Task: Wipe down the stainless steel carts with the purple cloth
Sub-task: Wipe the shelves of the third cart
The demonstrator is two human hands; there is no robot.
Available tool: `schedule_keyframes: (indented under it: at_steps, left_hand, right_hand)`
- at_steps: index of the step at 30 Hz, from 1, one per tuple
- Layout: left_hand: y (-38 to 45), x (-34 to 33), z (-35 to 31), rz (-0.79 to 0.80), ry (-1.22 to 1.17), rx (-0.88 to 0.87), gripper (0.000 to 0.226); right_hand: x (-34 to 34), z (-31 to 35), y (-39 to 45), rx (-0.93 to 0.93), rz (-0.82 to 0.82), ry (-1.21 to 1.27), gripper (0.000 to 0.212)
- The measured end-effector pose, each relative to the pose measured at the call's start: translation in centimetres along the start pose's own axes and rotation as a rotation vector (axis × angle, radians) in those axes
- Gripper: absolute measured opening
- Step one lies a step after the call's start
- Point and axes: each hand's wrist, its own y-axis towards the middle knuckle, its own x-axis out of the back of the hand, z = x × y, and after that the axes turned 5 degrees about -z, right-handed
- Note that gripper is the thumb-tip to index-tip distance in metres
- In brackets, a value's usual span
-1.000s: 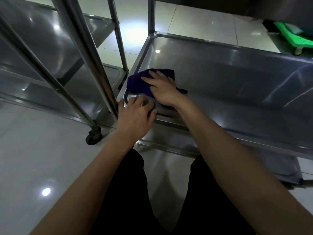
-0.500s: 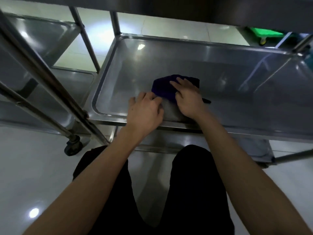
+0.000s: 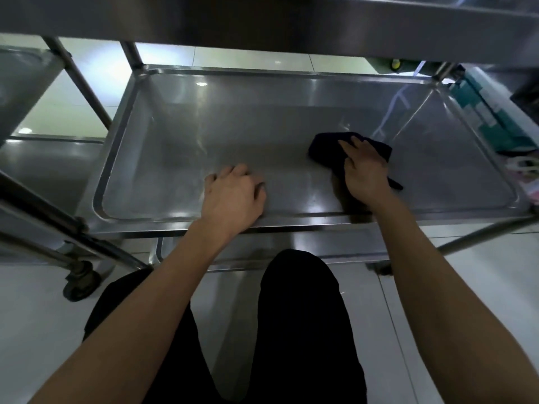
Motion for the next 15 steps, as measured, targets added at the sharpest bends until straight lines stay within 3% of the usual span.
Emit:
schedule_keyframes:
  at_steps: [6, 10, 15]
  left_hand:
    - [-0.6, 0.6, 1.9, 0.012, -0.1, -0.041, 0.034]
    - [-2.2, 2.5, 6.9, -0.105, -0.021, 0.107, 0.035]
    - [-4.9, 4.6, 12.9, -0.044, 0.086, 0.286, 0.036]
  right_hand:
    - [-1.9, 5.9, 2.0, 0.074, 0.114, -0.001, 0.05]
    - [-3.7, 11.5, 3.4, 0.143, 0.198, -0.004, 0.051]
    - [-6.6, 19.3, 4.2, 0.265, 0.234, 0.022, 0.051]
